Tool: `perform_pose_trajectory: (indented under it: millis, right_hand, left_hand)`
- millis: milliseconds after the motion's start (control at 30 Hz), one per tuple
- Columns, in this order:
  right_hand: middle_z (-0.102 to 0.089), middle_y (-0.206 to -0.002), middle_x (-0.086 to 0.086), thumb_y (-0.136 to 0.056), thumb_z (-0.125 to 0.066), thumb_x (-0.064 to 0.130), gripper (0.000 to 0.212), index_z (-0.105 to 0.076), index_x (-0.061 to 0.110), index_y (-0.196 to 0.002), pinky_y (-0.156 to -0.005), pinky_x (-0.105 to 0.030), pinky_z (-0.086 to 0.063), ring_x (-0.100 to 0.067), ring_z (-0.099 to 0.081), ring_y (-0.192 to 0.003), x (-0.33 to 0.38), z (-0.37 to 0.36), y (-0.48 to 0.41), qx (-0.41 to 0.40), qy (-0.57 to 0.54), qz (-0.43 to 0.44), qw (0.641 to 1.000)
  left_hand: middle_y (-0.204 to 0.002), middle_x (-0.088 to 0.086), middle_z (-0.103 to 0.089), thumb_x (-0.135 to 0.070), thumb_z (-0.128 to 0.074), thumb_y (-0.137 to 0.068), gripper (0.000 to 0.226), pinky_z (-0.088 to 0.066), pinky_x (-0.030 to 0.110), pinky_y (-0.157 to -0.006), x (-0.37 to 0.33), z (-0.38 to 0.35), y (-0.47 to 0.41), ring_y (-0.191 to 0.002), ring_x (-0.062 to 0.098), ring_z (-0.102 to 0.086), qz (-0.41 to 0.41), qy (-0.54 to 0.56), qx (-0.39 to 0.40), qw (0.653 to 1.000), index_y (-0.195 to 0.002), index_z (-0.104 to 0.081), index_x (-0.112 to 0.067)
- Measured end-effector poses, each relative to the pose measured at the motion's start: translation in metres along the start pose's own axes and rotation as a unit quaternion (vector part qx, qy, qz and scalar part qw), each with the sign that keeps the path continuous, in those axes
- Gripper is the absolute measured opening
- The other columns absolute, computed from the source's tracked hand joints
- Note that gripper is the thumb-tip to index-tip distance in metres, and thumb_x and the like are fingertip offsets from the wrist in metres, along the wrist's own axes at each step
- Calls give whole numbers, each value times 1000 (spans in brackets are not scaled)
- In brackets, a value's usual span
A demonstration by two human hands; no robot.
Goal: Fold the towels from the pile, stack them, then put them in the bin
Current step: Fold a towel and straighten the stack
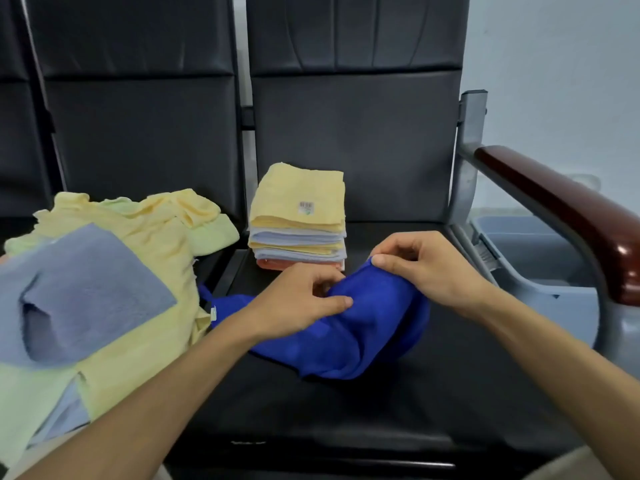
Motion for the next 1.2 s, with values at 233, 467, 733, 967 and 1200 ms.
perform_pose_trajectory:
  millis: [233,467,733,967,1200]
  right_hand:
    - [-58,-92,18,-99,-48,34,11,-51,36,-88,-77,-36,-46,-11,-55,-91,-5,-1,-5,15,318,23,948]
    - [-65,-91,11,-96,-54,32,12,-64,28,-90,-81,-42,-49,-19,-59,-94,-28,16,-11,-43,305,-21,951]
    - [-61,-97,1,-94,-53,4,20,-69,17,-97,-83,-35,-48,-20,-57,-95,-42,20,-16,-58,335,-6,940]
    - [-68,-85,-3,-97,-55,18,15,-69,15,-91,-69,-27,-38,-16,-56,-78,-47,25,-13,-150,253,-75,953]
    - [-59,-59,-5,-103,-42,31,36,-62,4,-90,-52,-31,-35,-21,-56,-51,-54,31,-11,-193,193,-168,947]
  left_hand:
    - [-73,5,-59,-46,-60,-90,39,-30,22,-61,14,10,7,-73,19,-53,87,-275,120,950,-69,-57,-14]
    - [-69,-3,-48,-52,-65,-83,45,-34,27,-62,33,49,22,-65,10,-44,99,-236,102,961,-71,-54,-10]
    - [-66,-8,-60,-23,-59,-90,15,-39,26,-63,48,67,36,-60,6,-50,155,-199,124,960,-77,-55,-28]
    - [-84,-1,-66,-11,-53,-87,16,-46,29,-66,69,80,33,-76,10,-60,215,-314,76,922,-88,-64,-21]
    - [-86,6,-68,-11,-47,-93,17,-51,34,-72,79,89,32,-74,18,-64,243,-210,-28,947,-87,-62,-15]
Point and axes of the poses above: each hand's wrist, its own y-axis away from the middle knuckle, its own z-axis out of the back of the hand, x = y × z, the point moved 2 cm from there along -y, towards the middle knuckle
